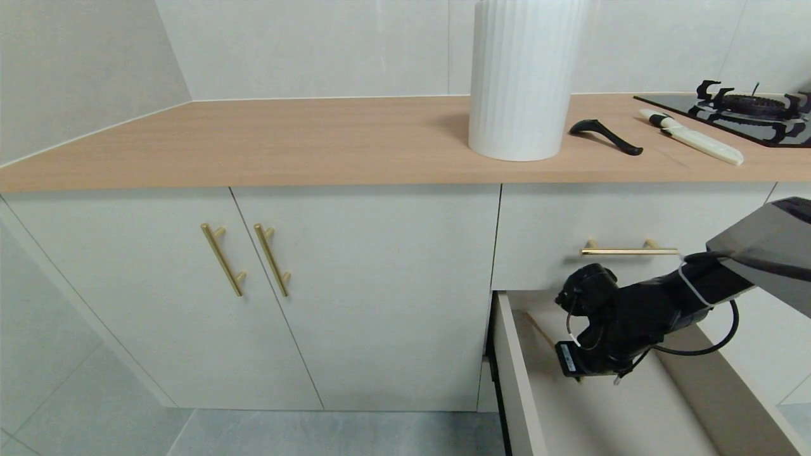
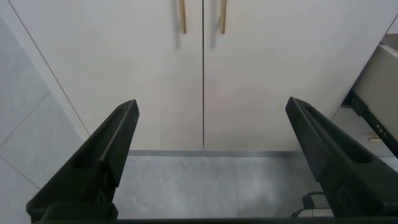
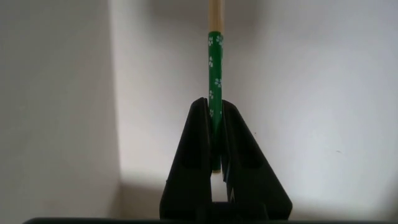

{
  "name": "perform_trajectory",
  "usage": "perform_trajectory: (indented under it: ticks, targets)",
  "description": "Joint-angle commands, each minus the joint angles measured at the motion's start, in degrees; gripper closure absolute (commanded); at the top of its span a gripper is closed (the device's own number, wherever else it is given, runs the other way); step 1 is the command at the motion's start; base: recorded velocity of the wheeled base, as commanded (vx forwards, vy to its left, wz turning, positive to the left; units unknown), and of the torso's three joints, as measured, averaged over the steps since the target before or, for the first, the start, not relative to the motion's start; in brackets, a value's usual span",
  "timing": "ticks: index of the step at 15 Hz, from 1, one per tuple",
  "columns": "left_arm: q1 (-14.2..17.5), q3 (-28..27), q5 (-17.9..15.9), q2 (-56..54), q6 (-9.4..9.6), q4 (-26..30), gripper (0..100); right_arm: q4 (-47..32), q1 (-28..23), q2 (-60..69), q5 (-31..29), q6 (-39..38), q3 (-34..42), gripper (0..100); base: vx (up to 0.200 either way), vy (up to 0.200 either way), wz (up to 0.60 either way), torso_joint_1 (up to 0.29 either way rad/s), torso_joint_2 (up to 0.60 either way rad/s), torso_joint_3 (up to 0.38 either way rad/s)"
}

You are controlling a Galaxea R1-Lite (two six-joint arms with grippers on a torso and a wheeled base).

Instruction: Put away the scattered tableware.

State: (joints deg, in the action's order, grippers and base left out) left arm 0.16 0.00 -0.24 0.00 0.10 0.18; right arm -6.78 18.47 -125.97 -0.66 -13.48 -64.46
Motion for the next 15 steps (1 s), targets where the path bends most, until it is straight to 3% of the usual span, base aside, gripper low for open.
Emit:
perform_trajectory:
  ticks: [1, 10, 11, 15]
  targets:
    - [0.0, 0.0, 0.0, 0.1, -0.01, 0.0, 0, 1.3, 1.0, -3.8, -0.6, -0.4, 0.3, 100, 0.0, 0.0, 0.0, 0.0, 0.0, 0.0]
    - [0.0, 0.0, 0.0, 0.1, -0.01, 0.0, 0, 5.5, 1.0, -7.3, -3.4, -0.6, 1.0, 100, 0.0, 0.0, 0.0, 0.0, 0.0, 0.0]
    - [0.0, 0.0, 0.0, 0.0, -0.01, 0.0, 0, 5.5, 1.0, -7.2, -3.4, -0.6, 1.0, 0, 0.0, 0.0, 0.0, 0.0, 0.0, 0.0]
    - [0.0, 0.0, 0.0, 0.1, -0.01, 0.0, 0, 5.5, 1.0, -6.7, -3.3, -0.6, 1.1, 0, 0.0, 0.0, 0.0, 0.0, 0.0, 0.0]
